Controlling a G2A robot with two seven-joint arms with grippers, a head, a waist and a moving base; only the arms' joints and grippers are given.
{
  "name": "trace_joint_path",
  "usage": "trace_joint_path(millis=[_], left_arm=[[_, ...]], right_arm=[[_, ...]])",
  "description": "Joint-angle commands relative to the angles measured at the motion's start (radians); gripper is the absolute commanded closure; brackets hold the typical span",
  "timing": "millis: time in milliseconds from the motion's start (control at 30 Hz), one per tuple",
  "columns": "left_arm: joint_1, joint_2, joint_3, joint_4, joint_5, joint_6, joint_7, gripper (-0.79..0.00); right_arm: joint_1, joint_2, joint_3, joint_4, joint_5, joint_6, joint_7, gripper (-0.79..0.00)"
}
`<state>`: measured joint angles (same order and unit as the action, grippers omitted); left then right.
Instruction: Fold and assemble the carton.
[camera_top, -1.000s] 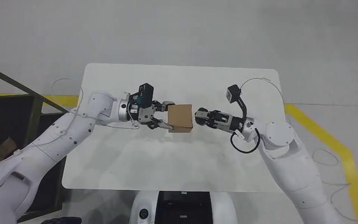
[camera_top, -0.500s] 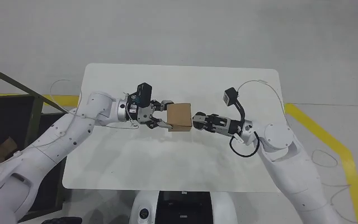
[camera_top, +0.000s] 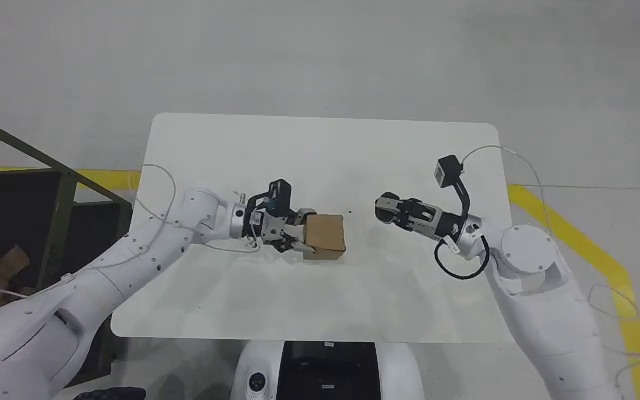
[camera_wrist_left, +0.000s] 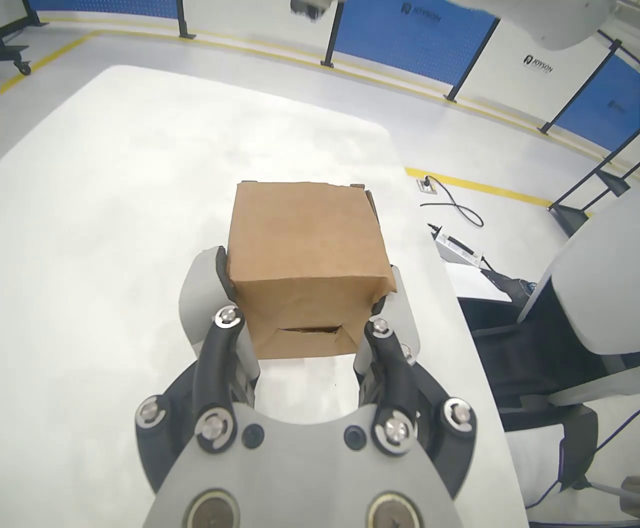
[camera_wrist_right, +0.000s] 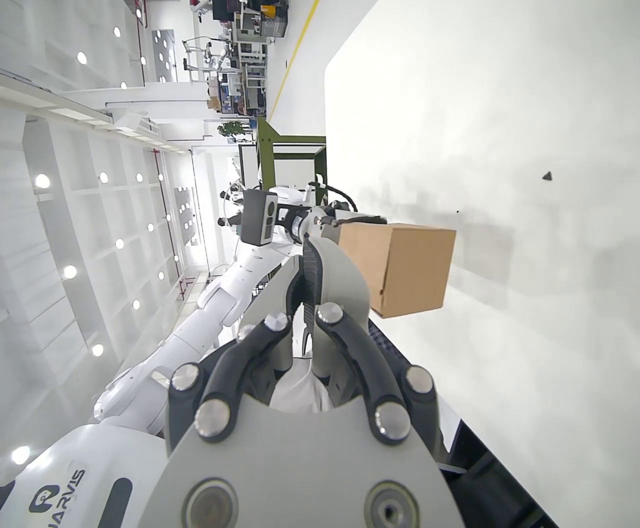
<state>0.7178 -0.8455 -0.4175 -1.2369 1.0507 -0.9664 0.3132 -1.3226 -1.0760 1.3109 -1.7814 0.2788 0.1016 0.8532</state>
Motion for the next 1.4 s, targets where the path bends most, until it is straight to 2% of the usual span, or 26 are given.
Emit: trace_joint_path(millis=[0,100,133,167,333,467,600,767,967,1167,1367], left_arm=[[0.002,-0.015,0.008,0.023,0.013,0.008,-0.009,-0.320],[0.004,-0.035,0.014,0.064,0.019,0.004,-0.005,-0.385],[0.003,-0.041,0.013,0.075,0.021,0.001,-0.002,-0.551],[0.003,-0.046,0.013,0.085,0.025,0.001,0.000,-0.785],[0.005,-0.058,-0.008,0.119,0.030,-0.020,0.028,-0.785],[0.019,-0.047,-0.051,0.124,0.030,-0.042,0.085,-0.785],[0.051,-0.016,-0.115,0.110,0.025,-0.046,0.155,-0.785],[0.115,0.043,-0.228,0.098,-0.010,-0.043,0.191,-0.785],[0.209,0.105,-0.361,0.077,-0.110,-0.032,0.124,-0.785],[0.280,0.149,-0.476,0.039,-0.223,-0.012,0.018,-0.785],[0.343,0.191,-0.596,-0.027,-0.284,0.007,-0.098,-0.785]], right_arm=[[-0.012,0.002,0.005,-0.008,0.000,0.000,0.000,0.000],[-0.031,0.003,0.008,-0.021,0.002,-0.001,-0.002,0.000],[-0.036,0.004,0.009,-0.024,0.003,-0.002,-0.003,0.000],[-0.040,0.004,0.010,-0.027,0.004,-0.003,-0.002,0.000],[-0.053,0.007,0.015,-0.034,0.007,-0.010,-0.003,0.000],[-0.063,0.007,0.017,-0.030,0.009,-0.025,-0.011,0.000],[-0.070,0.009,0.017,-0.014,-0.015,-0.042,-0.029,0.000],[-0.064,0.012,0.024,0.014,-0.087,-0.090,-0.057,0.000],[-0.037,0.017,0.064,0.028,-0.180,-0.164,-0.130,0.000],[-0.001,0.026,0.110,0.038,-0.338,-0.229,-0.181,0.000],[0.063,0.035,0.142,0.118,-0.506,-0.321,-0.234,0.000]])
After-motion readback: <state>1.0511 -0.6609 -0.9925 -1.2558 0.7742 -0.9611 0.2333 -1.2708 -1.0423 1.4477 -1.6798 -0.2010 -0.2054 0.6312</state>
